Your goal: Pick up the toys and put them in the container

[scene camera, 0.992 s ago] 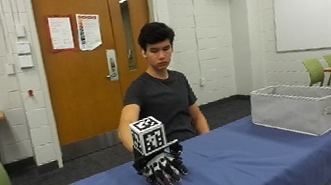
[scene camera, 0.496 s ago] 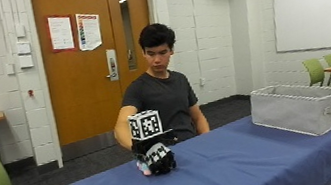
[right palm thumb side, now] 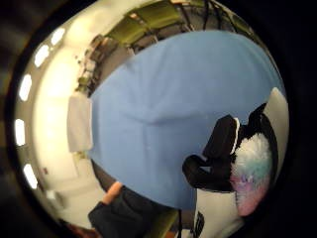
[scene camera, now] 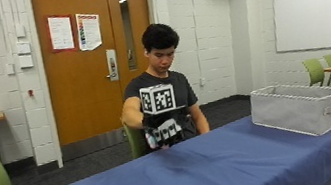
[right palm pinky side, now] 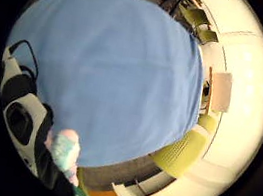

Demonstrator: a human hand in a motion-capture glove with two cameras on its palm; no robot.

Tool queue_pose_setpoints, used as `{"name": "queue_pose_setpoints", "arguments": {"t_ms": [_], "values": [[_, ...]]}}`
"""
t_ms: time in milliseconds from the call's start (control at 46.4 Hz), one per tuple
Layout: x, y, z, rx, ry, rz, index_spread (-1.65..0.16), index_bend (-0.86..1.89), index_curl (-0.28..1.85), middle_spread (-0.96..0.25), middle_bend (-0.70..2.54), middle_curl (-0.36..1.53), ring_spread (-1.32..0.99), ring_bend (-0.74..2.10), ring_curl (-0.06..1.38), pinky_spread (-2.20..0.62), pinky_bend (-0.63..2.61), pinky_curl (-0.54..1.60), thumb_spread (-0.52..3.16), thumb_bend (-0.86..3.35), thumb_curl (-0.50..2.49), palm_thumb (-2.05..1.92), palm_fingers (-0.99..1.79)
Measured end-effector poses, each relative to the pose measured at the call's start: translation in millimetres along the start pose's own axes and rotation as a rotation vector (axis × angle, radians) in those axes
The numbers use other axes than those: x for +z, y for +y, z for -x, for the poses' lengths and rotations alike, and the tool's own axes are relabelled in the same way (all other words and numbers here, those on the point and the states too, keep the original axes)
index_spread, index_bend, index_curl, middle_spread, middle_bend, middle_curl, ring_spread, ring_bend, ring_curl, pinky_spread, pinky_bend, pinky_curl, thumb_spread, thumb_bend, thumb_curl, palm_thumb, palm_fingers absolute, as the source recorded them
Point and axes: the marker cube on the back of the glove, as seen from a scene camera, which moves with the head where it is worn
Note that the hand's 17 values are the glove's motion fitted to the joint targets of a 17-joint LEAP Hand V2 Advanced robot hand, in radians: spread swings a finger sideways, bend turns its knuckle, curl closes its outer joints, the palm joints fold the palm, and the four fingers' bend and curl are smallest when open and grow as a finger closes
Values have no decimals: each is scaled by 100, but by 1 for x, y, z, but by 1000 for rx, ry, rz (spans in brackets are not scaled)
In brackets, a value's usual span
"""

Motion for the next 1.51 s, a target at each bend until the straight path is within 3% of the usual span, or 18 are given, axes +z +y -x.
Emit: {"name": "queue_pose_setpoints", "arguments": {"t_ms": [302,475,604,820,927,992,1100,1165,1273,1380,1424,1510], "values": [[-122,-25,129,-198,-15,-150,-25,65,69,-31,108,70,-36,124,54,-47,88,43,124,10,57,48,129],[-176,-29,229,-354,-18,-245,-24,68,72,-30,111,71,-35,127,54,-47,89,44,133,7,57,43,128],[-215,-17,342,-514,-55,-281,-24,69,74,-29,113,70,-35,129,53,-47,89,44,141,6,56,38,128],[-246,-10,499,-695,-158,-376,-23,71,77,-28,117,69,-34,130,52,-47,89,44,153,5,52,33,129],[-242,-1,589,-649,-130,-376,-22,72,78,-27,118,69,-34,130,52,-47,90,44,159,7,50,32,129],[-241,6,631,-644,-273,-305,-22,74,79,-27,119,69,-34,130,51,-47,89,44,161,8,49,32,130],[-217,-43,604,-811,-180,-309,-21,75,79,-26,120,68,-34,132,51,-46,89,44,163,11,47,33,129],[-210,-43,621,-802,-214,-274,-21,77,80,-26,120,68,-34,132,51,-47,89,44,163,13,46,33,129],[-197,-37,636,-932,-231,-236,-21,77,80,-26,121,67,-33,133,51,-46,90,45,163,16,44,33,129],[-183,-38,643,-941,-221,-185,-21,78,81,-25,122,67,-33,133,50,-46,90,45,163,18,43,32,129],[-175,-43,641,-875,-154,-144,-21,77,81,-25,122,66,-33,134,51,-46,90,45,163,20,43,32,127],[-162,-55,632,-762,-22,-82,-23,50,75,-27,102,59,-34,132,48,-47,97,45,155,11,38,19,93]]}}
